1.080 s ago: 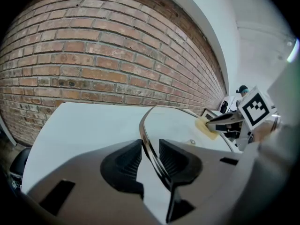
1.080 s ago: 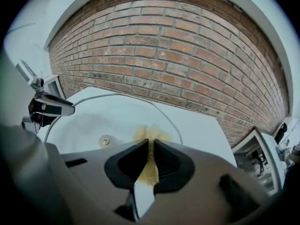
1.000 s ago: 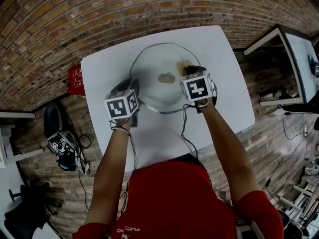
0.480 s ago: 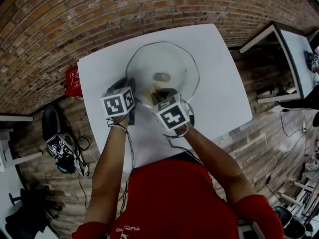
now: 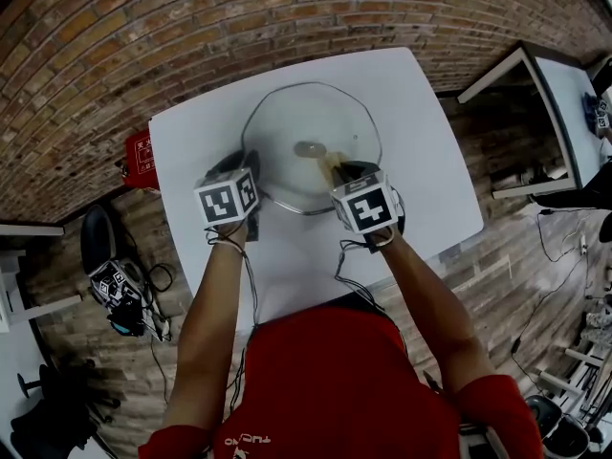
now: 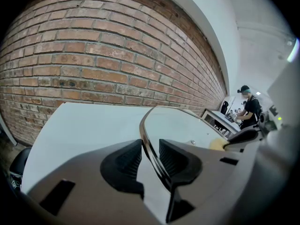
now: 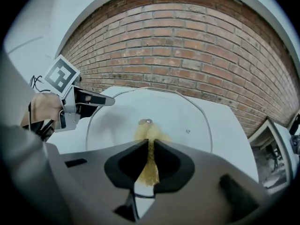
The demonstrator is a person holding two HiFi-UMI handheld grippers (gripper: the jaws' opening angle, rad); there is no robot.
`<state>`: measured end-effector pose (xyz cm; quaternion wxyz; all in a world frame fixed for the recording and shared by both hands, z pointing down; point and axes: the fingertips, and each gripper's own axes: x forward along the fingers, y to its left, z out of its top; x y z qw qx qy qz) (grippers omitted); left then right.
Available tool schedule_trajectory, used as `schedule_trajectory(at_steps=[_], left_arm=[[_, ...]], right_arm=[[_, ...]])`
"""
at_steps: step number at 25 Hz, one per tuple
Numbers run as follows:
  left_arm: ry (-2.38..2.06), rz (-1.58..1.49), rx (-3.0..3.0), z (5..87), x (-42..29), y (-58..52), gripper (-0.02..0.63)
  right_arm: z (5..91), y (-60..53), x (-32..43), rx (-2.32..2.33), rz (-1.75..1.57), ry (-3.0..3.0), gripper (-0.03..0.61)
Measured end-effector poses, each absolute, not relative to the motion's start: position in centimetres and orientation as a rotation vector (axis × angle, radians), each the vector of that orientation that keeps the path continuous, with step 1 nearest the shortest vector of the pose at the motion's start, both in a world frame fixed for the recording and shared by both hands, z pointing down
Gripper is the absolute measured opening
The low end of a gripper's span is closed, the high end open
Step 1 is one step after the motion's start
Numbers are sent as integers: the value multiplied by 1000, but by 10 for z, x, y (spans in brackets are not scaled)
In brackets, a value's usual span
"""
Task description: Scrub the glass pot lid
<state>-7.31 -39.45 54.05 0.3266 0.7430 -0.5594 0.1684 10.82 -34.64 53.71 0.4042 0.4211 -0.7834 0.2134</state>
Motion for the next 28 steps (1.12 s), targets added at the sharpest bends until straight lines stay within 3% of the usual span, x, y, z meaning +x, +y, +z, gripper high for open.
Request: schedule_trajectory(at_steps=[28], left_arm=[[-1475, 451, 1968, 539, -73, -397, 124]], right_arm=[[539, -436, 58, 1115, 542, -2062, 73]])
